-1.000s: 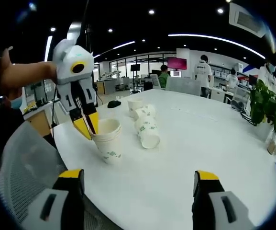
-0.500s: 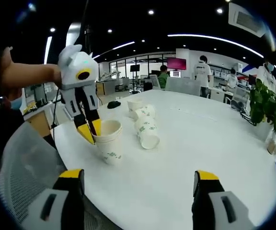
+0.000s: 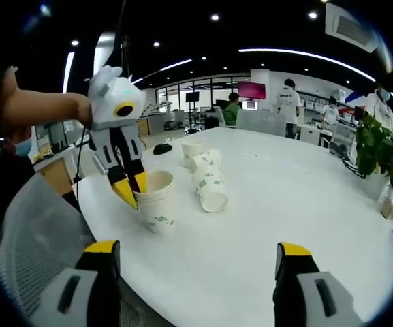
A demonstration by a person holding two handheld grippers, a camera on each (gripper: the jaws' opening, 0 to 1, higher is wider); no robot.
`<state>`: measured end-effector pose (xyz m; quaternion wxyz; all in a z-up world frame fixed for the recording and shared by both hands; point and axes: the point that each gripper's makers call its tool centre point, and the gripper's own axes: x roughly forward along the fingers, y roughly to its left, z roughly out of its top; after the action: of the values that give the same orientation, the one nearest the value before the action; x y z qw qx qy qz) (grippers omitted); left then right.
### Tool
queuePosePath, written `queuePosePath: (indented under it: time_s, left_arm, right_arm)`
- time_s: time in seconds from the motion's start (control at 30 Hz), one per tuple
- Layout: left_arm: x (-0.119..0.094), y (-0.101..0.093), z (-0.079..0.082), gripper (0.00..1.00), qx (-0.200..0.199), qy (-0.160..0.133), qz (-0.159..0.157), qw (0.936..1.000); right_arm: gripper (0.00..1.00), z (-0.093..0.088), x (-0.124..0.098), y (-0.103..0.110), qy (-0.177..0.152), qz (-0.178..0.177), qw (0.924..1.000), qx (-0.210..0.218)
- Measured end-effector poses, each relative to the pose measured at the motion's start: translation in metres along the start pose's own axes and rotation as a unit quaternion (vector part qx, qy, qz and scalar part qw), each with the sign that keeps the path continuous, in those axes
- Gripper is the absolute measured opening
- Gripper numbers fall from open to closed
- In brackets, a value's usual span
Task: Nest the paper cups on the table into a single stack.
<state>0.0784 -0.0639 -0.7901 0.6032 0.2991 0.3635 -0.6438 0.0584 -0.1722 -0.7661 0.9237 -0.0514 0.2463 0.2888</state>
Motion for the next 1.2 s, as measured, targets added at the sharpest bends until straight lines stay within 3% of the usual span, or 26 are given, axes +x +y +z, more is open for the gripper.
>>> queuePosePath:
  time_s: [0.37,0.83,1.2]
  left_arm:
    - [-0.001,-0.001,-0.003,0.03,0.009,0.007,0.002,0.9999]
    - [-0.019,-0.006,0.008,0.01,0.025,-0.001,0.007,0.9996]
    - [-0.017,-0.004,0.006,0.00,0.015,0.001,0.008,0.9998]
  right_arm:
    - [0.95,-0.001,0.000,-0.002,0.000,-0.002,1.0000,0.001]
    - [0.95,-0.001,0.000,0.000,0.002,0.000,1.0000,0.000]
    - [0.95,-0.001,0.000,0.000,0.002,-0.001,1.0000,0.000]
